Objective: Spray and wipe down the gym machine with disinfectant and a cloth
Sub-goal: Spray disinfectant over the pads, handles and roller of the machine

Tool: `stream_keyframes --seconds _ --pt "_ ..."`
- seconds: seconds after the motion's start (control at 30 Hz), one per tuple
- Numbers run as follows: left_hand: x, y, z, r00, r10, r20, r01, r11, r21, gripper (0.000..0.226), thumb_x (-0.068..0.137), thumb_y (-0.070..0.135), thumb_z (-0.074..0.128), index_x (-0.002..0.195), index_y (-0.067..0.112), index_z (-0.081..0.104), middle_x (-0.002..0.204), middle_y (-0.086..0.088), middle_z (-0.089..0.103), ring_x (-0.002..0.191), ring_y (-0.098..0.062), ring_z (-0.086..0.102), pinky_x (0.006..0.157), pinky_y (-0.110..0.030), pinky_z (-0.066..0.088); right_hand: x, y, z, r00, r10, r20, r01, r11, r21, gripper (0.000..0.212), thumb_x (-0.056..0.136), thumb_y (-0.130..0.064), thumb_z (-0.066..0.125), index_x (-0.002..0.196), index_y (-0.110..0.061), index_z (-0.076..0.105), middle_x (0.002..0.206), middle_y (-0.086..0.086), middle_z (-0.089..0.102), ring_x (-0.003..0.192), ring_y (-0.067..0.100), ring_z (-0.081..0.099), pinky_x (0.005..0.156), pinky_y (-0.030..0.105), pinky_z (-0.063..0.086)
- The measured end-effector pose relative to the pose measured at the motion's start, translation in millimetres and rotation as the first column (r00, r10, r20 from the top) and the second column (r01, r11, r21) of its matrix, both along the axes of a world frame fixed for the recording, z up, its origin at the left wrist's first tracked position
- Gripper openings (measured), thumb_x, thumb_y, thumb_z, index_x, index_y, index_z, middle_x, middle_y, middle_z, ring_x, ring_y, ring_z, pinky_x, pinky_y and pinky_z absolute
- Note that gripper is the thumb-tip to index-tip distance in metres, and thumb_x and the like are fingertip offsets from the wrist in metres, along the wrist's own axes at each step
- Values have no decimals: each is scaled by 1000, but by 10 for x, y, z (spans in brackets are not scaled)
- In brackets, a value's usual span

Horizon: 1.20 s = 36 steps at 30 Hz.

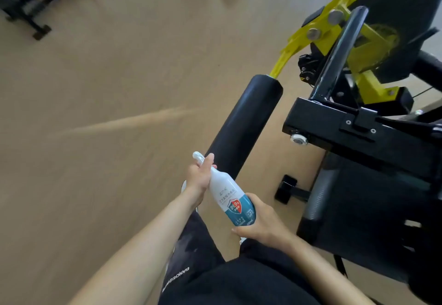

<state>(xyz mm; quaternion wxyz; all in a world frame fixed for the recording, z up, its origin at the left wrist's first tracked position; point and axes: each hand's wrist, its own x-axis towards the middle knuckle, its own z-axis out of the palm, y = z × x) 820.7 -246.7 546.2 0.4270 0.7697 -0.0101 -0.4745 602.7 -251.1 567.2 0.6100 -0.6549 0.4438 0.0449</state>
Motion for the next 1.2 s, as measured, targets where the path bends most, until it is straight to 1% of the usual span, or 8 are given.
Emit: stream_keyframes --seconds 0.13,0.3,0.4,0.57,0.7,0.77,0.97,1.2 --pt "297 -424 -105 994 -105 -32 105 994 -4 31 102 33 60 99 4 67 88 -7 72 72 -17 66 66 -30 52 346 -81 -30 988 -140 -70 139 990 -17 68 64 -40 89 121 -41 52 108 -13 68 97 5 69 84 31 61" --pt "789 -799 -285 946 -266 -184 271 963 3 24 98 35 66 96 11 70 100 -6 78 89 -27 73 91 -46 61 932 -126 21 929 -330 -168 334 942 -5 58 61 -39 84 112 -39 56 100 -11 70 88 6 69 79 30 61" --pt "1057 -997 -328 915 -348 -203 355 935 -6 20 98 31 66 93 12 67 93 -6 76 79 -23 71 85 -44 60 1314 -108 35 888 -419 -189 427 904 2 56 61 -39 83 109 -38 55 100 -10 70 88 7 69 78 31 61" --pt "1382 -1285 -356 850 -480 -215 477 876 -69 21 101 28 62 88 11 63 78 -5 71 70 -20 66 82 -44 58 1894 -50 22 802 -562 -203 572 820 -8 66 58 -46 82 114 -36 49 107 -11 65 92 5 67 71 18 53" --pt "1496 -1406 -288 815 -501 -292 502 861 -76 21 101 28 64 106 7 63 97 -9 73 73 -20 72 61 -32 61 2192 12 -55 727 -655 -207 662 748 -39 75 54 -55 81 119 -39 48 111 -13 65 97 5 67 81 25 59" --pt "1533 -1451 -273 796 -511 -324 523 851 -58 23 101 32 65 105 10 63 105 -7 74 83 -24 76 61 -35 62 2302 52 -136 701 -683 -206 692 721 -37 77 55 -55 84 120 -40 47 112 -13 65 99 5 67 86 30 61" --pt "1623 -1529 -270 774 -594 -219 613 790 24 27 97 29 60 79 10 56 80 -10 67 65 -24 65 74 -41 59 2653 186 -268 632 -755 -176 756 650 -75 73 60 -50 87 119 -42 44 115 -13 58 105 8 62 87 32 60" --pt "1909 -1386 -182 621 -771 -138 777 630 -24 34 100 46 62 90 13 61 101 -1 75 80 -23 78 75 -42 65 3229 489 -354 450 -887 -106 884 459 -90 69 57 -45 86 114 -38 48 110 -10 63 99 9 66 87 37 60"
